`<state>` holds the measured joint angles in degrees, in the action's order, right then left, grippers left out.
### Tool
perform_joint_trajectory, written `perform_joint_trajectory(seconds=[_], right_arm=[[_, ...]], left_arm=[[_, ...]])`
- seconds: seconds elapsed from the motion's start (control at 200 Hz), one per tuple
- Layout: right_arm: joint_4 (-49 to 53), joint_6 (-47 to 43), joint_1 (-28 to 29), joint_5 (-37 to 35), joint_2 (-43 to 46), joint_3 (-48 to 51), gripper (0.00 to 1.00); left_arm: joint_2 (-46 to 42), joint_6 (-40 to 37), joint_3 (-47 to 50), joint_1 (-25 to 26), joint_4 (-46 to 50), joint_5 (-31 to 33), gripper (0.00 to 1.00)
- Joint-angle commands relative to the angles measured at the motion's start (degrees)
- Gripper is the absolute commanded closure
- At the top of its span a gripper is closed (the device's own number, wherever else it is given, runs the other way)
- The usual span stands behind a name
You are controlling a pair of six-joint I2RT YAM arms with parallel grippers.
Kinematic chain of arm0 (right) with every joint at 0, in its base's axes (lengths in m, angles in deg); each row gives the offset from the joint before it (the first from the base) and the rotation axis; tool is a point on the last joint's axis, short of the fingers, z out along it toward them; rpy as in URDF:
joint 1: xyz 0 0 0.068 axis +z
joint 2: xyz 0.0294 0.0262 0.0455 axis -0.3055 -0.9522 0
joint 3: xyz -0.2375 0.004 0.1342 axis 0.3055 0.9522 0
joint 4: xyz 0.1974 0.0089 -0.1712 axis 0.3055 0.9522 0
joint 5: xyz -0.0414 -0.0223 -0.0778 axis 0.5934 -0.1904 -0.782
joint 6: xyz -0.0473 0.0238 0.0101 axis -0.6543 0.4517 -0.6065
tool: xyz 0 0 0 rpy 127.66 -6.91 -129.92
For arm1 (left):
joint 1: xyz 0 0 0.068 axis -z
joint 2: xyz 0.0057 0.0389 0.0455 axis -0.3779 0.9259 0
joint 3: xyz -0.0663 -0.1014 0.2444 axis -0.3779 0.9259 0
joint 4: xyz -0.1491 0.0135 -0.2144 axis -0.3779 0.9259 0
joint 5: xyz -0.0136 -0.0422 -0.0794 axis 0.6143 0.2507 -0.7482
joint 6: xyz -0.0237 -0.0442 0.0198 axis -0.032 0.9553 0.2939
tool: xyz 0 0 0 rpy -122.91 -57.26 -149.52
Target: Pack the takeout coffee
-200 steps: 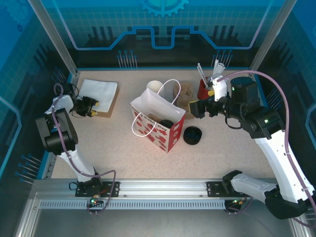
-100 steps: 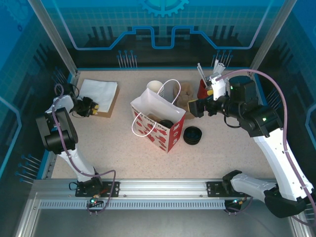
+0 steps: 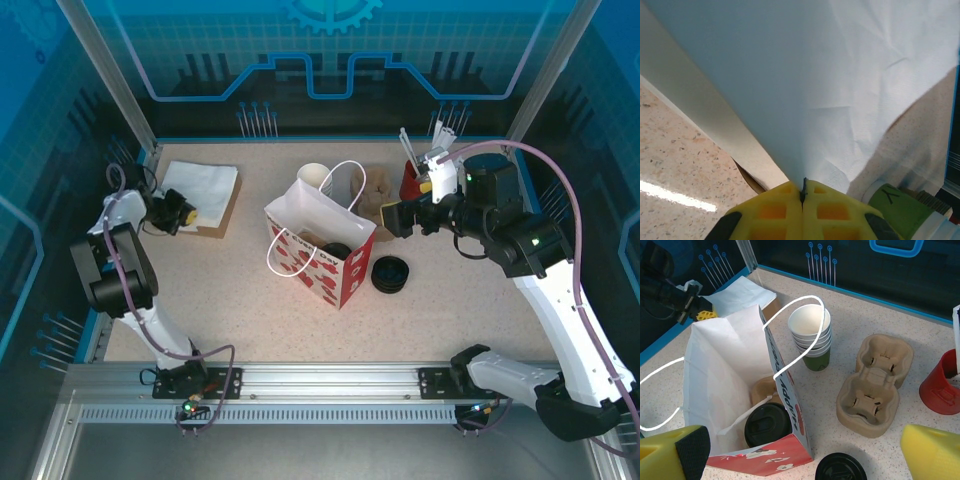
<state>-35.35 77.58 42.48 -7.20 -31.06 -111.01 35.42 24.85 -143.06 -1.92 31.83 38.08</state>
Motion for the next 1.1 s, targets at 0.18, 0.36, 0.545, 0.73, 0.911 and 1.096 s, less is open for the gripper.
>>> perform_joint_trajectory(seconds=[0.18, 0.36, 0.545, 0.73, 0.911, 1.096], right_arm=[[-0.9, -1.8, -1.3, -3.4, 1.9, 1.8, 0.00], [-3.0, -5.3, -1.4, -3.8, 4.0, 3.8, 0.00], [-4.7, -9.4, -1.4, -2.8, 5.6, 4.9, 0.00], [-4.6, -12.8, -1.4, -1.3, 5.6, 3.6, 0.00], [-5.3, -13.9, -1.4, 2.7, 3.7, 0.0, 0.00], [-4.7, -19.7, 0.4, 12.2, -1.0, -6.7, 0.00]], left_arm=[[-13.4, -9.9, -0.7, 1.0, 0.4, 2.0, 1.00], [-20.9, -19.5, -2.8, 5.2, 1.4, 2.3, 1.00], [-29.1, -27.0, -4.7, 10.2, 1.6, 3.1, 1.00], [-34.7, -31.2, -8.7, 13.2, 1.5, -2.1, 1.00], [-36.9, -32.9, -15.4, 15.9, 2.4, -9.6, 1.00], [-37.1, -32.9, -21.9, 19.7, 1.3, -19.0, 1.00]])
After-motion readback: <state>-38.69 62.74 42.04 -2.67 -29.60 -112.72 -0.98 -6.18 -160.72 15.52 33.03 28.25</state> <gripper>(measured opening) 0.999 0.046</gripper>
